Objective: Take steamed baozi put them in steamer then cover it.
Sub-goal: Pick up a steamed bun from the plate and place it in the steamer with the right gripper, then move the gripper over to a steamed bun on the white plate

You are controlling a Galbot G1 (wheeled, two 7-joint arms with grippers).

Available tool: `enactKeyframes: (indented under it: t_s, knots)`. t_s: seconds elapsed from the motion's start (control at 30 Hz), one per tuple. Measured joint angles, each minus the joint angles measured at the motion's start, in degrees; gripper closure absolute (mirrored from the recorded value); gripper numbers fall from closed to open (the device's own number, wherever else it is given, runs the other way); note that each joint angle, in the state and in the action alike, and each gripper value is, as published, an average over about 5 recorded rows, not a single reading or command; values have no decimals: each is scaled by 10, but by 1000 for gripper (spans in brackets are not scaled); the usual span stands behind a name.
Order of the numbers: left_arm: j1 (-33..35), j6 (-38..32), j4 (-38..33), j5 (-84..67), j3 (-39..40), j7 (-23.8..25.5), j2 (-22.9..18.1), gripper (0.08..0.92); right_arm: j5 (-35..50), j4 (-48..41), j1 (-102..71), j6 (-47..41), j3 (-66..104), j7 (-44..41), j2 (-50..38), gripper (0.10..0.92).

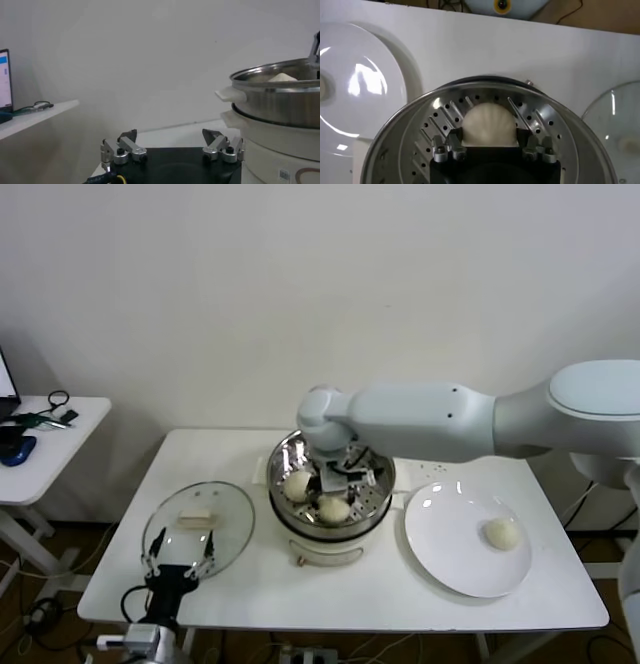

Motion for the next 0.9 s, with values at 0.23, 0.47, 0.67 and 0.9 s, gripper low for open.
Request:
enactKeyframes:
  t_s: [0.23, 0.47, 0.67, 0.9]
  knots:
    - [0, 0, 3, 0, 2, 0, 0, 177, -3, -2, -4, 0, 0, -2, -2, 325]
    - [-1, 0, 4, 0, 4, 0, 0, 177, -1, -4, -8, -3, 1, -3, -1, 219]
    - [0, -1, 4, 0, 4, 0, 0, 177, 1, -11, -3, 2, 8, -5, -5, 203]
    - [1, -1, 4, 1, 5, 0, 2, 177, 22, -21, 18, 0, 15, -8, -22, 203]
